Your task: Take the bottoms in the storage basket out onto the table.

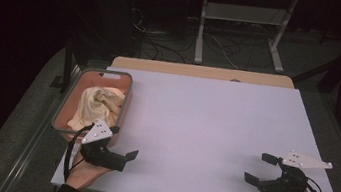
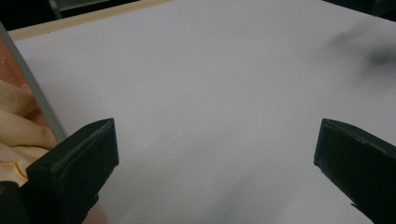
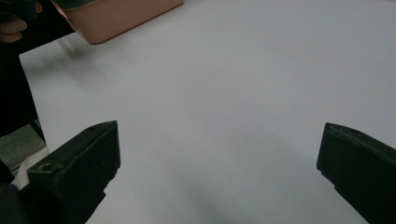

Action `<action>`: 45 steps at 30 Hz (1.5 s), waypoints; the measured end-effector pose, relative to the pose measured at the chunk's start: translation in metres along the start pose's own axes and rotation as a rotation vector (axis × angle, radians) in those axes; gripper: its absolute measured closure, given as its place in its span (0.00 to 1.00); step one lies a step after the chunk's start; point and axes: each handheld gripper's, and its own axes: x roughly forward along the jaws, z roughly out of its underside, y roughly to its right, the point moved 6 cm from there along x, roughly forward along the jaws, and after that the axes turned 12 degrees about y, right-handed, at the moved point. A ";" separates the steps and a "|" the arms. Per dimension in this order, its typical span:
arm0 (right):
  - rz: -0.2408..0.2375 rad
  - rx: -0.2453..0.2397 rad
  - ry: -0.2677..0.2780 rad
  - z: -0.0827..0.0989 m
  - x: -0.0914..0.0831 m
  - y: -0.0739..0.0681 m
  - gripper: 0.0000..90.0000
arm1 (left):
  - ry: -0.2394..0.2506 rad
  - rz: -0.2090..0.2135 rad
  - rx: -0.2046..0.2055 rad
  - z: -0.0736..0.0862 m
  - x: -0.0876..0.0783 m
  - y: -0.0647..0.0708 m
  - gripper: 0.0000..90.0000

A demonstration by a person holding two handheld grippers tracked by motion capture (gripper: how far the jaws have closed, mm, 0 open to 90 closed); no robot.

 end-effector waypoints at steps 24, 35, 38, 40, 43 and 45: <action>-0.004 0.004 -0.010 0.001 0.001 0.000 0.00 | -0.030 -0.029 0.008 -0.017 -0.021 -0.015 0.00; -0.012 0.002 -0.020 0.002 0.003 -0.001 0.00 | -0.048 -0.039 0.029 -0.028 -0.028 -0.021 0.00; -0.013 0.003 -0.021 0.002 0.003 -0.001 0.00 | -0.050 -0.039 0.030 -0.032 -0.029 -0.022 0.00; -0.014 0.002 -0.021 0.002 0.003 -0.001 0.00 | -0.053 -0.043 0.035 -0.034 -0.029 -0.025 0.00; -0.014 0.003 -0.022 0.002 0.003 -0.001 0.00 | -0.064 -0.047 0.038 -0.036 -0.030 -0.029 0.00; -0.015 0.003 -0.022 0.002 0.003 -0.001 0.00 | -0.071 -0.054 0.035 -0.037 -0.032 -0.033 0.00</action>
